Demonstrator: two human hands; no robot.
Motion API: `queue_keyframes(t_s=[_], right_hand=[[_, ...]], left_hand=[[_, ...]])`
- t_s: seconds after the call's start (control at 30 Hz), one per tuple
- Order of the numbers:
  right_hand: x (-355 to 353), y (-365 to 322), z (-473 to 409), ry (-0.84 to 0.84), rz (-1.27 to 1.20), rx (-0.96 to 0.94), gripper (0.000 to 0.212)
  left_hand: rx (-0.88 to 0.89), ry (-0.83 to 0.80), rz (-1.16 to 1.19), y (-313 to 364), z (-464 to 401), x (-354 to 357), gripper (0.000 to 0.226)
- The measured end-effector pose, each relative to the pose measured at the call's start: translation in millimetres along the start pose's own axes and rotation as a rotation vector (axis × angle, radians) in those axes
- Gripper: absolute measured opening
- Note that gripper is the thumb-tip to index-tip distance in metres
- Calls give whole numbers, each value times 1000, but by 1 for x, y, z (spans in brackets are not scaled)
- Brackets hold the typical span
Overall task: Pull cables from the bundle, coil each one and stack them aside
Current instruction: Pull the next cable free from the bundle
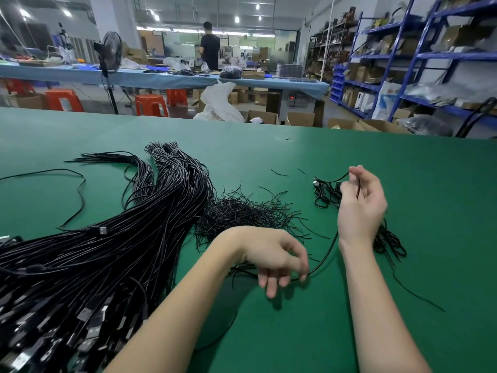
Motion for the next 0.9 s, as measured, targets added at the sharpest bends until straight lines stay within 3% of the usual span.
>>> queue_keyframes(t_s=[0.1, 0.2, 0.47, 0.57, 0.67, 0.77, 0.83, 0.9], right_hand=[[1, 0, 0, 1, -4, 2, 25], [3, 0, 0, -9, -3, 4, 25], [2, -7, 3, -10, -7, 16, 28], [4, -12, 6, -81, 127, -21, 30], [12, -27, 8, -197, 598, -230, 29], [33, -43, 11, -384, 896, -419, 23], [44, -48, 14, -510, 1008, -454, 22], [50, -46, 19, -635, 1044, -363, 25]], left_hand=[[-29, 98, 137, -8, 0, -14, 23], [-68, 83, 157, -16, -7, -7, 32], [-42, -11, 74, -16, -14, 6, 17], [-2, 14, -82, -9, -14, 6, 14], [78, 215, -236, 1, -11, -15, 8], [146, 455, -275, 11, 1, -44, 9], [184, 589, -274, 17, 13, -60, 10], [215, 731, -278, 23, 27, -75, 6]])
Point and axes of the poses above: each hand's wrist, its own z-axis away from the middle knuckle, its own x-axis out of the palm, y = z × x, the point moved 9 cm from there along -z, towards the middle knuckle, and after that the axes turned 1 degree about -x, right-handed, at the moved point
